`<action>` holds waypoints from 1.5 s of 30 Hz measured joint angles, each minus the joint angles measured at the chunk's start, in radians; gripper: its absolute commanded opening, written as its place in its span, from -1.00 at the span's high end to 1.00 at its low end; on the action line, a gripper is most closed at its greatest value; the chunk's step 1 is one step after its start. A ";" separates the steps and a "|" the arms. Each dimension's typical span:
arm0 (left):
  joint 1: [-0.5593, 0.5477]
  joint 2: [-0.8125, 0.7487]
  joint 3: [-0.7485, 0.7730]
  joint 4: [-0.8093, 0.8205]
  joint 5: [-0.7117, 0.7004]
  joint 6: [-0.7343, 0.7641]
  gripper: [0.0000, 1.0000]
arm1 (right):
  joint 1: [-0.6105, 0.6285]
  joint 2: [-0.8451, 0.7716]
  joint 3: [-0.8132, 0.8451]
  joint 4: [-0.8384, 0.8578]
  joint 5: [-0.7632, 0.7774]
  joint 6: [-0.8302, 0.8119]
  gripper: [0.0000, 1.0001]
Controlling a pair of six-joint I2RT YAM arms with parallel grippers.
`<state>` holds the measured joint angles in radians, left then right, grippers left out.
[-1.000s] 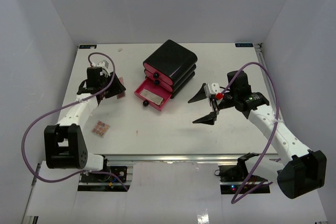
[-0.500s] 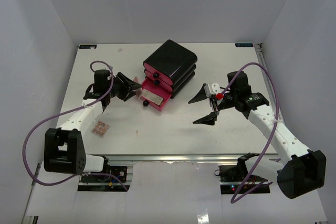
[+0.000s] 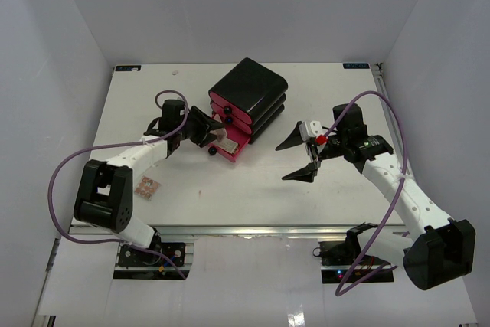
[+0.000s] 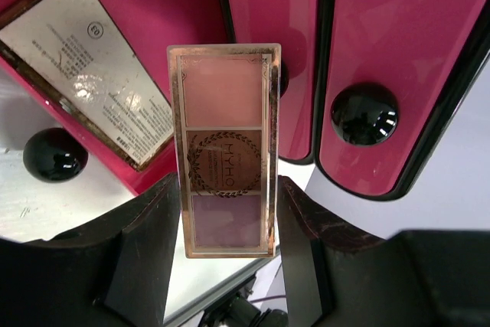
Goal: Organize the makeup
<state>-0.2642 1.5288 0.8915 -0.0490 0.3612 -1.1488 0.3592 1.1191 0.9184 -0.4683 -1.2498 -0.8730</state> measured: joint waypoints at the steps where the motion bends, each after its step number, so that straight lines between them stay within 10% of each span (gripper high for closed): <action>1: -0.001 0.002 0.001 0.004 -0.006 -0.005 -0.07 | 0.000 0.000 0.000 0.000 -0.002 0.000 -0.80; 14: -0.001 0.104 0.005 0.090 0.010 -0.046 -0.65 | -0.015 0.000 0.000 0.000 -0.011 0.000 -0.81; 37: 0.016 -0.006 0.012 0.032 -0.031 0.079 -0.55 | -0.026 0.001 0.000 0.000 -0.031 0.000 -0.81; 45: 0.035 -0.030 0.000 0.018 -0.047 0.118 -0.16 | -0.030 0.002 0.000 0.000 -0.036 0.000 -0.81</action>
<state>-0.2291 1.4986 0.8914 -0.0310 0.3138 -1.0307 0.3294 1.1210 0.9180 -0.4683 -1.2861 -0.8726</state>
